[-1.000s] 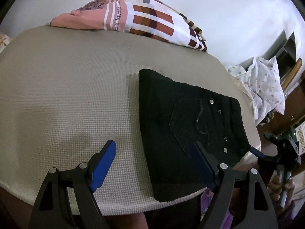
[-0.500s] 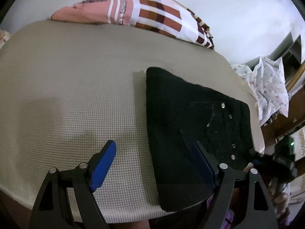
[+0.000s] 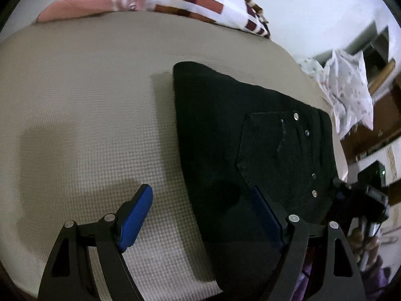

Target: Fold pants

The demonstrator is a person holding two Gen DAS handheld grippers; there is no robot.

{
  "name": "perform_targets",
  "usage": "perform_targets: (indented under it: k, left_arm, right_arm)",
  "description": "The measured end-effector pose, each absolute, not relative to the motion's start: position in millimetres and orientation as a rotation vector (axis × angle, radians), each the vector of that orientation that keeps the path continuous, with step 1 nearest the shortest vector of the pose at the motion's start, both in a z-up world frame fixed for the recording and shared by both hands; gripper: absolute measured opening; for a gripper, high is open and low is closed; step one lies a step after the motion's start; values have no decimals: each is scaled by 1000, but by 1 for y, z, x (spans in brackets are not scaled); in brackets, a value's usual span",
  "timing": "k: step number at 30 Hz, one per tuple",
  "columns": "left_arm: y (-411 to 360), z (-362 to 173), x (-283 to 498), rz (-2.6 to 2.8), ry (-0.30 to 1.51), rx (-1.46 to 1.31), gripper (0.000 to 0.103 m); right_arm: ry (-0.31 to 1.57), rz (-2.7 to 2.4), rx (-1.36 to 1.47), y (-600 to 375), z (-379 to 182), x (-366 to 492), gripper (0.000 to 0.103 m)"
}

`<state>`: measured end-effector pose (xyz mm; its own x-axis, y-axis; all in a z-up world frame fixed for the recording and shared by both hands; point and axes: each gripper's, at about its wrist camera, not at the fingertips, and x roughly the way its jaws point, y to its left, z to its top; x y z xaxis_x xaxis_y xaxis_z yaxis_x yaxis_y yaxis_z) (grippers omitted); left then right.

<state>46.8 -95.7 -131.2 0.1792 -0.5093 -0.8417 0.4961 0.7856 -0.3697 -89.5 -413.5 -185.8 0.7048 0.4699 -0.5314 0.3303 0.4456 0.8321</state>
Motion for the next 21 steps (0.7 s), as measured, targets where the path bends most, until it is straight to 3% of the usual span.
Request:
perform_targets:
  k: [21]
  left_arm:
    - [-137, -140, 34, -795, 1108, 211, 81]
  right_arm:
    - [816, 111, 1170, -414, -187, -87, 30]
